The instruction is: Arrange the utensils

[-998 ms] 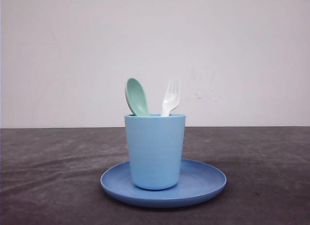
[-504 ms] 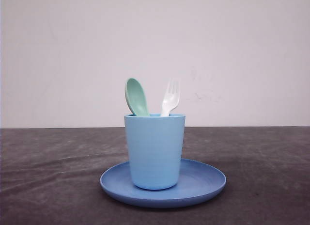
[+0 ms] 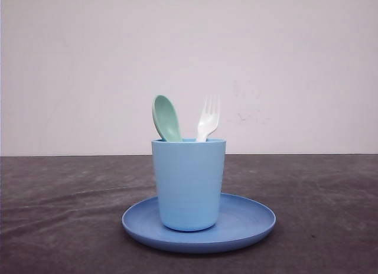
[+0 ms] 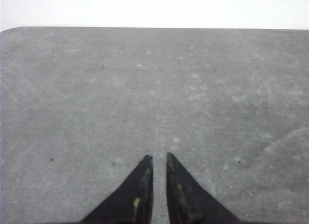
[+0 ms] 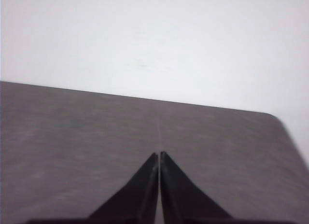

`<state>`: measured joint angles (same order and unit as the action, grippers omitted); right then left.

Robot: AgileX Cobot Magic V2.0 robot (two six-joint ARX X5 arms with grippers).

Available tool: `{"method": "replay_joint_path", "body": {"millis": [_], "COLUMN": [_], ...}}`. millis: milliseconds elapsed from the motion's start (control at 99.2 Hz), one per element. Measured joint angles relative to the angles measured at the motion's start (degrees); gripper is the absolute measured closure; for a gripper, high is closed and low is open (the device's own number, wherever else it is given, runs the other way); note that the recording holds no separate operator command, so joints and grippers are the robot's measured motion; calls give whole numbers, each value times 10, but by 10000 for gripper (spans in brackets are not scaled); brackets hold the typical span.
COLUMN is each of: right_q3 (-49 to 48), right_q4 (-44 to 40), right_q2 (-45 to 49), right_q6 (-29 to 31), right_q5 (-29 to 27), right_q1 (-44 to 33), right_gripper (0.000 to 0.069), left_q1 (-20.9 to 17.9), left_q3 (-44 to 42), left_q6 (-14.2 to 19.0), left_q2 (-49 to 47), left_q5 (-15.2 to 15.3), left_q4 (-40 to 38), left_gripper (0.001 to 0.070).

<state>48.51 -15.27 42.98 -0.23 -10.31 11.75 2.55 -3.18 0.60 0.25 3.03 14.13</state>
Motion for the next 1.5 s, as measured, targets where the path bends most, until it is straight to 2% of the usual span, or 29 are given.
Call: {"method": "replay_joint_path", "body": {"millis": [151,403,534,686,817,1028,1240,1502], "right_q3": [-72,-288,-378,-437,-474,-477,-476,-476], "right_q4": [25,154,154,153,151,54,52,57], "right_q2": [-47,-190,-263,-336,-383,-427,-427,-427], "right_q6": [-12,-15,-15,-15,-14,-10,-8,-8], "right_q5": [13,68,87,88,88,89,112,114], "right_q1": [-69,-89,-93,-100,-104,-104,-104,-104], "right_gripper": [687,687,687,687,687,687,687,687], "left_q1": [0,0,0,0,0,0,0,0], "left_q3": [0,0,0,0,0,0,0,0], "left_q6": [0,0,0,0,0,0,0,0], "left_q2": [0,0,0,0,0,0,0,0], "left_q5": [0,0,0,0,0,0,0,0], "left_q4": [0,0,0,0,0,0,-1,-1], "left_gripper": [685,685,685,685,685,685,685,685]}}
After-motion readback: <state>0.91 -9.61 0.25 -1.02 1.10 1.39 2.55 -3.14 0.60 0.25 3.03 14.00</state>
